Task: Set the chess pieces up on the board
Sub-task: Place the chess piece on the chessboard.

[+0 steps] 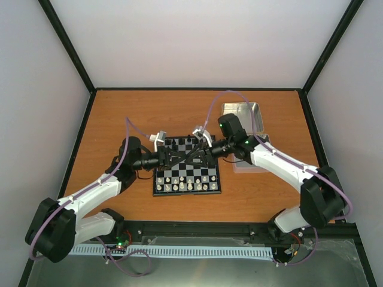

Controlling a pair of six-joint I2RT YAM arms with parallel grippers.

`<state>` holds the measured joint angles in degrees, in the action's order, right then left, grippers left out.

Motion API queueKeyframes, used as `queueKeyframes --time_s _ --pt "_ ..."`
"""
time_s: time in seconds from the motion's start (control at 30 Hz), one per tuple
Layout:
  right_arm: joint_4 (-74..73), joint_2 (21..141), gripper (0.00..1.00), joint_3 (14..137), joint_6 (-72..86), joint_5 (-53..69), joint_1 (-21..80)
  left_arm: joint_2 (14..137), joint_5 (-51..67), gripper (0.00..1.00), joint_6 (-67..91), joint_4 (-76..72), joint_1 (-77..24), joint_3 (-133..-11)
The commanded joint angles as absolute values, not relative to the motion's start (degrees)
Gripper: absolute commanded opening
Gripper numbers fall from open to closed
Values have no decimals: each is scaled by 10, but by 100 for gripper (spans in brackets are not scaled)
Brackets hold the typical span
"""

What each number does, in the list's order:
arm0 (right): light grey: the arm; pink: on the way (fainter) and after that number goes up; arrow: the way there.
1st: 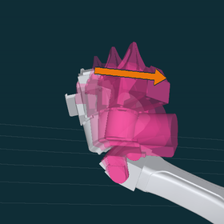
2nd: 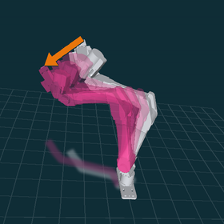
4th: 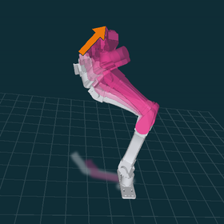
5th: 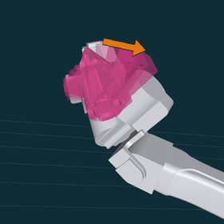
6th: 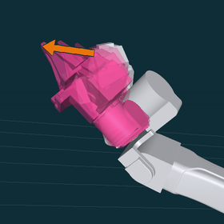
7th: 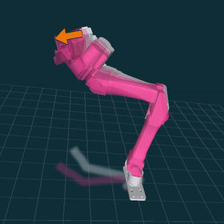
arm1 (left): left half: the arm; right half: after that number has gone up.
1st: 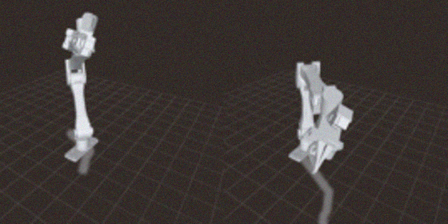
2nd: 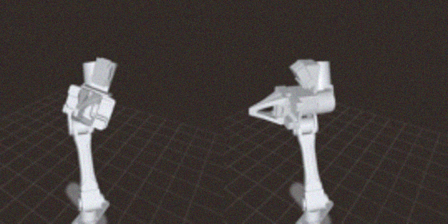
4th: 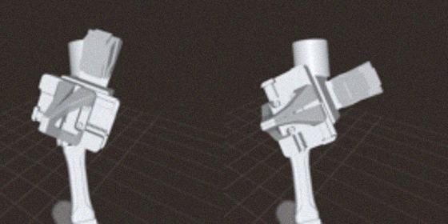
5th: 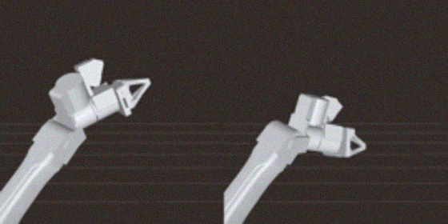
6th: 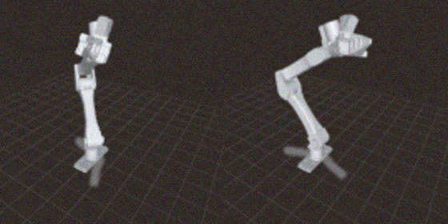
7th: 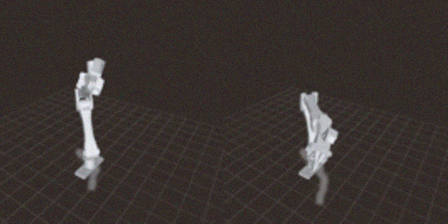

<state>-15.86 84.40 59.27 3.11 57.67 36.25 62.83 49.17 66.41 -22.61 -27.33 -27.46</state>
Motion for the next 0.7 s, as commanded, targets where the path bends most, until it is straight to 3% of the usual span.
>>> queueKeyframes --time_s 0.0,0.23,0.47,0.67 --pt "-67 790 57 549 88 578 367 622 479 5 652 -246 -273 -282" --pt "92 757 64 452 305 462 367 604 466 7 672 -277 -273 -274" --pt "374 772 62 361 534 392 377 594 457 7 731 -306 -273 -270" --pt "449 784 59 360 578 370 397 585 445 7 777 -321 -273 -269"
